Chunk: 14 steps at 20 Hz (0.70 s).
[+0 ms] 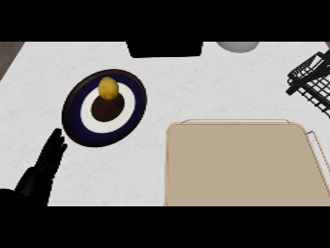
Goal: Pick the croissant from the tray and place it in the tiered basket
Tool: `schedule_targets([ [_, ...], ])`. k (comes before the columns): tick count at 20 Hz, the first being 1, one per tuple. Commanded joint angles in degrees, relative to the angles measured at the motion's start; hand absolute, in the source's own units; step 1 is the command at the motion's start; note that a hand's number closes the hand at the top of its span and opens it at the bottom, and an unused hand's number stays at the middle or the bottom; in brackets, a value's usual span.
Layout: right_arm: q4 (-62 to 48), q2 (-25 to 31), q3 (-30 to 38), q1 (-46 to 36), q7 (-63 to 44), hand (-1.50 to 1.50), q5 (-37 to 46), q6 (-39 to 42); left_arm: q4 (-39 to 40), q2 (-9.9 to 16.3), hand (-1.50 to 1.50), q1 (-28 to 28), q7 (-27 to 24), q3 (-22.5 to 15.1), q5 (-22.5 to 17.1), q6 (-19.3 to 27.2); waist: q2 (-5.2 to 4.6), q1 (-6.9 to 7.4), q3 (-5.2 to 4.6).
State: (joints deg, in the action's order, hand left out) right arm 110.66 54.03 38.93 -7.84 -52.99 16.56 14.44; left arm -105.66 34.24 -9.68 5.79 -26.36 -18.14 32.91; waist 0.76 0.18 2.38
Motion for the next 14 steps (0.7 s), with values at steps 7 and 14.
schedule_targets([
  [7, -14.6, 2.9, -6.3, -8.2, 4.6, 1.5, 0.8, -1.9, 6.7, -3.7, 0.0, 1.0, -1.0, -2.7, 0.1, 1.0, -2.29, 1.31, -2.53],
  [14, -22.7, 1.3, -12.6, -11.0, 10.0, 1.5, 4.2, -4.3, 2.6, -1.9, 0.0, -2.5, -0.8, -3.5, 0.3, 2.0, -2.4, 1.27, -2.45],
])
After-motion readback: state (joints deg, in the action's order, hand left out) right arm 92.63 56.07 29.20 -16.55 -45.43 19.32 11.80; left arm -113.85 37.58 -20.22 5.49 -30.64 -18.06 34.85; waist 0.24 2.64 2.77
